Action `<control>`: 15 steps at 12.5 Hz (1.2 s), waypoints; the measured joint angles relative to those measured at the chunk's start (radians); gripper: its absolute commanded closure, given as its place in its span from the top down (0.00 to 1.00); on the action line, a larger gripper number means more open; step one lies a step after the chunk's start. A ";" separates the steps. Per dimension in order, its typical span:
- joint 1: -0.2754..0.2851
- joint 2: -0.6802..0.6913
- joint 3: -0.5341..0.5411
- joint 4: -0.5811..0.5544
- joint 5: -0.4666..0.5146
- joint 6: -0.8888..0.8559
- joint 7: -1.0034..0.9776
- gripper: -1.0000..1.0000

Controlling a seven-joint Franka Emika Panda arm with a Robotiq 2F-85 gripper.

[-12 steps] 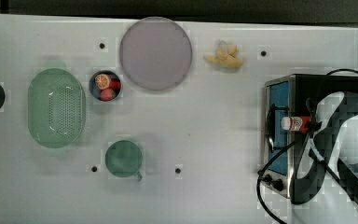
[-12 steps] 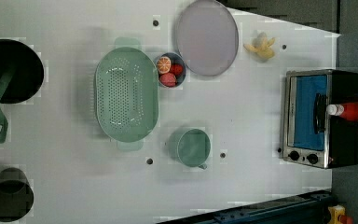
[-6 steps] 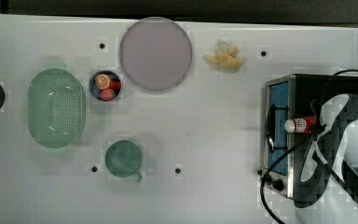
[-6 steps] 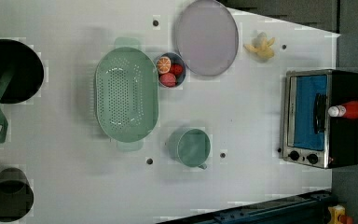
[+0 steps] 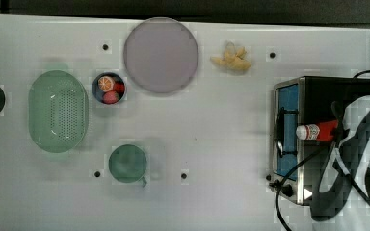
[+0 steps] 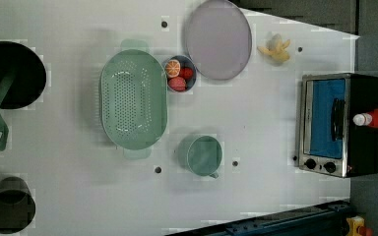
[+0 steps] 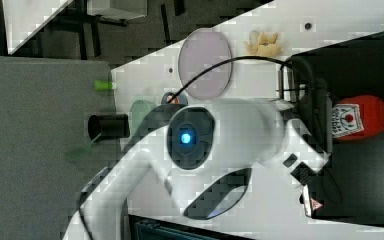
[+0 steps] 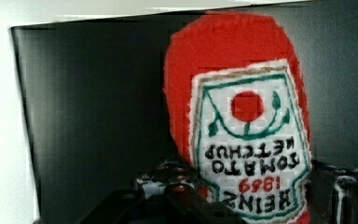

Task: Pick Ketchup from oven and place it on table.

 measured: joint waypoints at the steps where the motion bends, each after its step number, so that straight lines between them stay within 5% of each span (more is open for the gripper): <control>1: -0.001 -0.020 0.006 0.026 -0.028 -0.057 0.000 0.64; 5: 0.043 -0.118 0.011 0.168 -0.183 -0.221 0.000 0.64; 10: 0.126 -0.287 0.129 0.245 -0.191 -0.391 0.000 0.64; 15: 0.235 -0.297 0.293 0.229 -0.177 -0.506 0.003 0.64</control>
